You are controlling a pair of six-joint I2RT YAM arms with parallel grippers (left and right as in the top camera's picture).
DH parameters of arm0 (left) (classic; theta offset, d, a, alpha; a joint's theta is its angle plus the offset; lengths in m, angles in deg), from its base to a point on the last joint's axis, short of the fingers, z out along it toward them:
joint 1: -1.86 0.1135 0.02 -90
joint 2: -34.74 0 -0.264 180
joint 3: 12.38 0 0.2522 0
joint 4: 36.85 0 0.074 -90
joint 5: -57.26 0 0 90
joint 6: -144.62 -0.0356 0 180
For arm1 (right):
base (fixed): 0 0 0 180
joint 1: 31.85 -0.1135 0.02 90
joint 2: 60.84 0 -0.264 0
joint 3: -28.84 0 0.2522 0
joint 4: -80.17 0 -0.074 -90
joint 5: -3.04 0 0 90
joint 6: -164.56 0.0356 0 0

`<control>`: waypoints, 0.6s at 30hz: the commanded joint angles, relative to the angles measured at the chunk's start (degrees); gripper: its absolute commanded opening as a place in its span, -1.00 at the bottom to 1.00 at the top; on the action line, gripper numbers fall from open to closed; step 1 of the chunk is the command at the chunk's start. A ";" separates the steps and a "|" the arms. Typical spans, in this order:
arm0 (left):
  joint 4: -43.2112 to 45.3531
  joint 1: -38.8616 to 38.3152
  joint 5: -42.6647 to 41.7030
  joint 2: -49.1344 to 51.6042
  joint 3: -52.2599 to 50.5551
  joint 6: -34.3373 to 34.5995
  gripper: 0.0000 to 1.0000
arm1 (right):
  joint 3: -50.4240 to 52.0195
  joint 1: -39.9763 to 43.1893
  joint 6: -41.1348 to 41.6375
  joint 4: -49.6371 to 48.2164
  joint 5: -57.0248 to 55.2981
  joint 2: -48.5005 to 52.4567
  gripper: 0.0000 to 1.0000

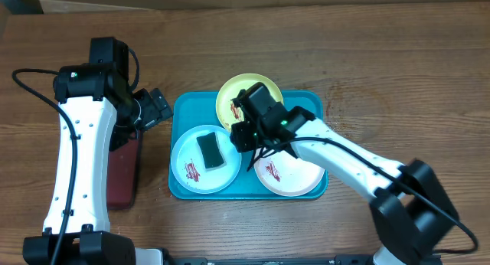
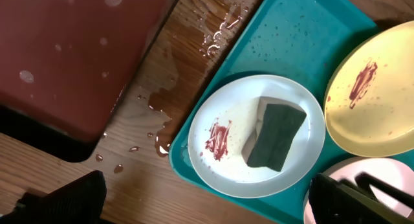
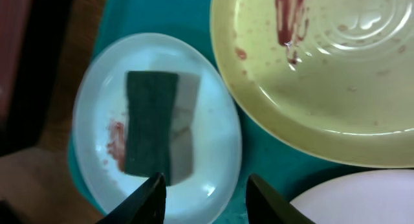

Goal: Clean dirty plates on tray and stack at the side
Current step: 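Move the right gripper over the tray to the light blue plate rim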

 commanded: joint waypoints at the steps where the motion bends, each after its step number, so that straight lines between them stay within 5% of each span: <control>1: -0.13 0.20 0.20 0.44 -0.20 -0.92 1.00 | -0.74 -0.79 2.93 -0.94 -5.53 2.16 -0.18; 18: -0.09 0.09 0.15 0.44 -0.20 -0.90 1.00 | 1.95 -5.18 2.93 -3.56 -8.37 6.64 -0.21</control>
